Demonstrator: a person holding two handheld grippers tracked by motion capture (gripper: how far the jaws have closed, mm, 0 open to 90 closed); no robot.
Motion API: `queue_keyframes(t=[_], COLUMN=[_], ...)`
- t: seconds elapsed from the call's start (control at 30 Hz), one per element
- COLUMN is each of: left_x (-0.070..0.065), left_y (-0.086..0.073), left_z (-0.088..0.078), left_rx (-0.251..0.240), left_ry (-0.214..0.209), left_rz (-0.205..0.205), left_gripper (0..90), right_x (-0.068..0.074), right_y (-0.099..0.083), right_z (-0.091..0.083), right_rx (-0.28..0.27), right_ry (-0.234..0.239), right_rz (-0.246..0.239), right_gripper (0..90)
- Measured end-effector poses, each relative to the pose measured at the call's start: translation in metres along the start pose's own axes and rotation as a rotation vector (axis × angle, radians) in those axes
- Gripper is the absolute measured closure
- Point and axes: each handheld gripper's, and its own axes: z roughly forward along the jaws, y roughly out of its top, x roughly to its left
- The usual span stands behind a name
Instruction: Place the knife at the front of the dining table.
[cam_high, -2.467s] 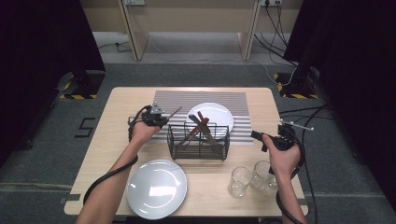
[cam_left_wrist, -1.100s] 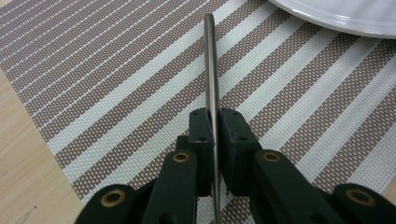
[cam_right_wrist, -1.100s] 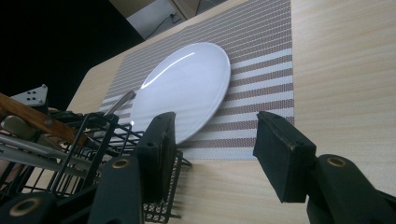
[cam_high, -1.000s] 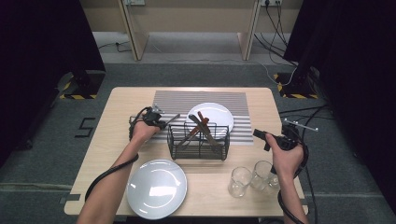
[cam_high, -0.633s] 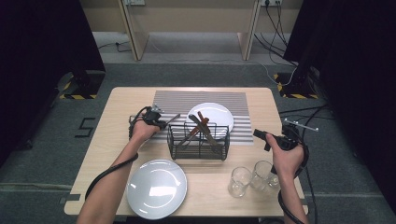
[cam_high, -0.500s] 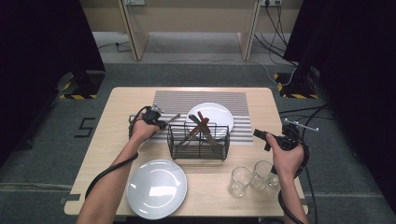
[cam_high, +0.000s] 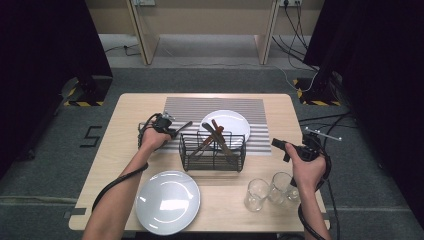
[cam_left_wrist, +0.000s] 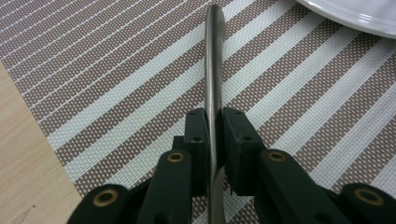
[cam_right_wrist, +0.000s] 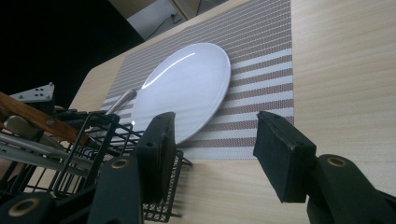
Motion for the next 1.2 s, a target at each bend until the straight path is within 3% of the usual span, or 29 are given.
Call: queue_keyframes(t=[0.43, 0.67, 0.9, 1.07, 1.2], left_x=[0.0027, 0.0029, 0.0047, 0.0023, 0.0013], left_y=[0.0001, -0.0008, -0.0038, -0.0031, -0.0022], left_z=[0.0003, 0.0001, -0.0007, -0.0015, -0.0066], left_rx=[0.0, -0.004, -0.016, -0.003, -0.011], left_ry=[-0.005, 0.012, 0.004, -0.011, 0.018], left_rz=[-0.007, -0.009, -0.019, 0.0, 0.006], left_gripper=[74.8, 70.8, 61.1, 50.5, 44.4], right_x=[0.0024, 0.0033, 0.0015, 0.002, 0.0016], right_y=[0.0001, 0.0003, 0.0002, -0.0006, -0.0004], right_z=[0.0009, 0.0, -0.0002, 0.0008, -0.0004], right_rx=[0.002, 0.0, 0.002, 0.006, 0.0], right_ry=[0.005, 0.009, 0.008, 0.007, 0.004], right_rz=[-0.007, -0.009, -0.005, -0.004, -0.005], right_gripper=[47.7, 47.7, 47.6, 47.6, 47.6])
